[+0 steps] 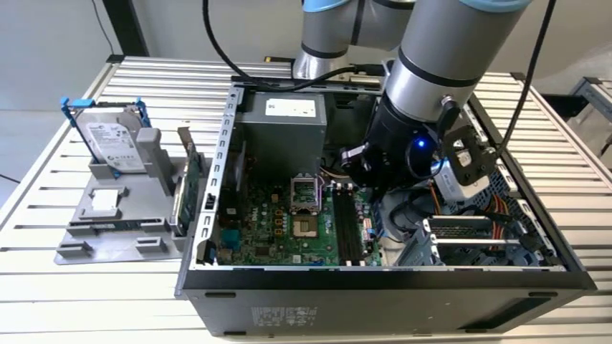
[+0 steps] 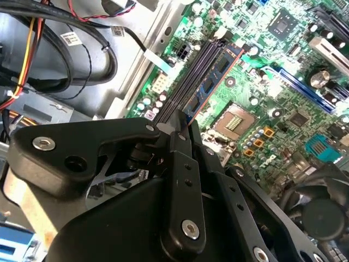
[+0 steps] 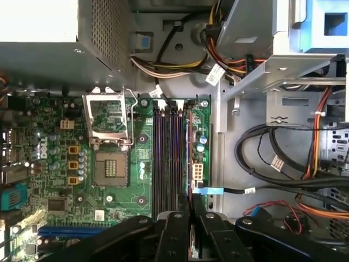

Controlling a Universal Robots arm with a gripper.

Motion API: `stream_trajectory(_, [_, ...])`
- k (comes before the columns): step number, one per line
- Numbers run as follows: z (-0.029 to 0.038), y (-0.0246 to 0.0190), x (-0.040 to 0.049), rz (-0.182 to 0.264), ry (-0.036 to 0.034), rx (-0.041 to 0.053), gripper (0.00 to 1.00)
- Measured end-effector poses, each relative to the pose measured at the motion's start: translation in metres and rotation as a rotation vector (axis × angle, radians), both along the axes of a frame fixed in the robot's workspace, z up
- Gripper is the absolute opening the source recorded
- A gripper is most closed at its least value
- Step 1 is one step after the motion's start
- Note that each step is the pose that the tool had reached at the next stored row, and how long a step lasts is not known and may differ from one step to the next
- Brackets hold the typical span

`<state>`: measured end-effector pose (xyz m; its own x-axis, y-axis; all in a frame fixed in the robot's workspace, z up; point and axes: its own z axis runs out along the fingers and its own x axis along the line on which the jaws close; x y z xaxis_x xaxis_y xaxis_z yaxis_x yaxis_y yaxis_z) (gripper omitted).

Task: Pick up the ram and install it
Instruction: 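Insert the ram into the slot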

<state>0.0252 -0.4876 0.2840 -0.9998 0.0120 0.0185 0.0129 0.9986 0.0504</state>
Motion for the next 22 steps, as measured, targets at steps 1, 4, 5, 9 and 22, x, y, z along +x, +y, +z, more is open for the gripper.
stream_trajectory(1, [-0.0013, 0.0001, 0.0000, 0.000, 0.0000, 0.0016, 0.00])
stream_trajectory(4, [-0.0067, 0.0015, 0.0001, 0.000, 0.0000, 0.0036, 0.00])
stream_trajectory(5, [-0.0084, 0.0020, 0.0001, 0.000, 0.0000, 0.0041, 0.00])
stream_trajectory(9, [-0.0125, 0.0043, 0.0000, 0.000, 0.0001, 0.0064, 0.00])
stream_trajectory(22, [-0.0184, 0.0049, 0.0000, 0.000, 0.0000, 0.0073, 0.00])
